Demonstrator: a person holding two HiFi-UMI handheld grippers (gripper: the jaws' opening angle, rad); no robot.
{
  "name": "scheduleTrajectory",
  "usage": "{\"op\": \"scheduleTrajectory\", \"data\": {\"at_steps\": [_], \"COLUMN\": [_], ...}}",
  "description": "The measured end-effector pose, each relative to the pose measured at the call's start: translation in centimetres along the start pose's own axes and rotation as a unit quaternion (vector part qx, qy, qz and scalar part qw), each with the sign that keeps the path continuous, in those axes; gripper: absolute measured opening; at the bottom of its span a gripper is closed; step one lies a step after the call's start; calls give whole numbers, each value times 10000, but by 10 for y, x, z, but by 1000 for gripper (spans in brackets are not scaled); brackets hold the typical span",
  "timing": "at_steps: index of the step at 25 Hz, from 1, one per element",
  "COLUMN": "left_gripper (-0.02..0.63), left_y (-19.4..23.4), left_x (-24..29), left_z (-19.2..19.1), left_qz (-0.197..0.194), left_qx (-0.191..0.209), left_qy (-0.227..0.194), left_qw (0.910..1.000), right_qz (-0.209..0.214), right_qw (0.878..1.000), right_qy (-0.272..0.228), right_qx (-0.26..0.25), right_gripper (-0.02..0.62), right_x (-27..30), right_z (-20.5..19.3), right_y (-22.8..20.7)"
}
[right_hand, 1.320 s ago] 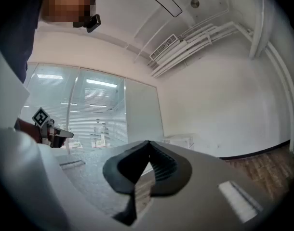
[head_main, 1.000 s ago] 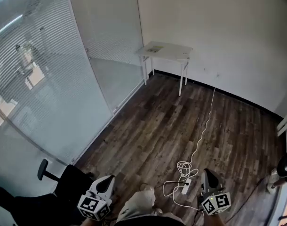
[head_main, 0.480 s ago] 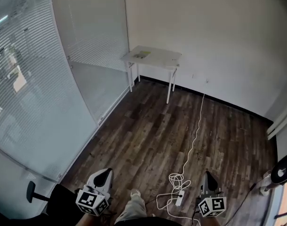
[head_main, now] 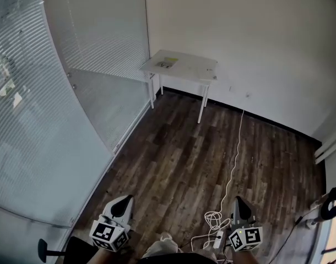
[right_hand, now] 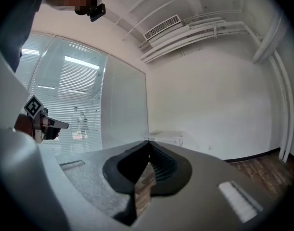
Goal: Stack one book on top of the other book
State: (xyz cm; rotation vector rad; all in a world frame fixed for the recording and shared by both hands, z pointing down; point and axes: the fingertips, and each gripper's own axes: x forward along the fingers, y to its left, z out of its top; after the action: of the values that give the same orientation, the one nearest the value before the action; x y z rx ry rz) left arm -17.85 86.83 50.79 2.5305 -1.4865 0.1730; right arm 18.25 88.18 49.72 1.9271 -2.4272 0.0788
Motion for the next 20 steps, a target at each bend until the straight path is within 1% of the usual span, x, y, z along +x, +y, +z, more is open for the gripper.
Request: {"op": "scheduleTrajectory", "data": {"at_steps": [3, 6, 8, 11, 15, 17, 20], "left_gripper": [6, 6, 6, 6, 6, 6, 6], "left_y": [20, 37, 47, 63, 84, 101, 131], "left_x": [28, 54, 68, 90, 120, 136, 163], "left_z": [11, 12, 6, 6, 18, 17, 29], "left_qz": [-182, -252, -177, -37, 5, 76, 205], "left_qx": [43, -193, -341, -530, -442, -386, -389], "left_qy": [10, -1, 72, 106, 37, 150, 191], "left_qw": [9998, 9995, 9992, 9985, 9990, 9991, 9988], "right_qz": [37, 165, 160, 51, 81, 116, 312], "right_qw": [9999, 9998, 9996, 9992, 9991, 9988, 9989], "right_qy": [-103, -19, 163, 401, 427, 429, 310], "right_qx": [-38, -129, -167, -16, 35, 189, 187], "right_gripper": [2, 2, 2, 2, 2, 2, 2], "right_x": [26, 43, 50, 75, 128, 162, 221], "right_z": [14, 17, 8, -8, -15, -19, -8], "right_y": [16, 28, 22, 1, -17, -21, -22]}}
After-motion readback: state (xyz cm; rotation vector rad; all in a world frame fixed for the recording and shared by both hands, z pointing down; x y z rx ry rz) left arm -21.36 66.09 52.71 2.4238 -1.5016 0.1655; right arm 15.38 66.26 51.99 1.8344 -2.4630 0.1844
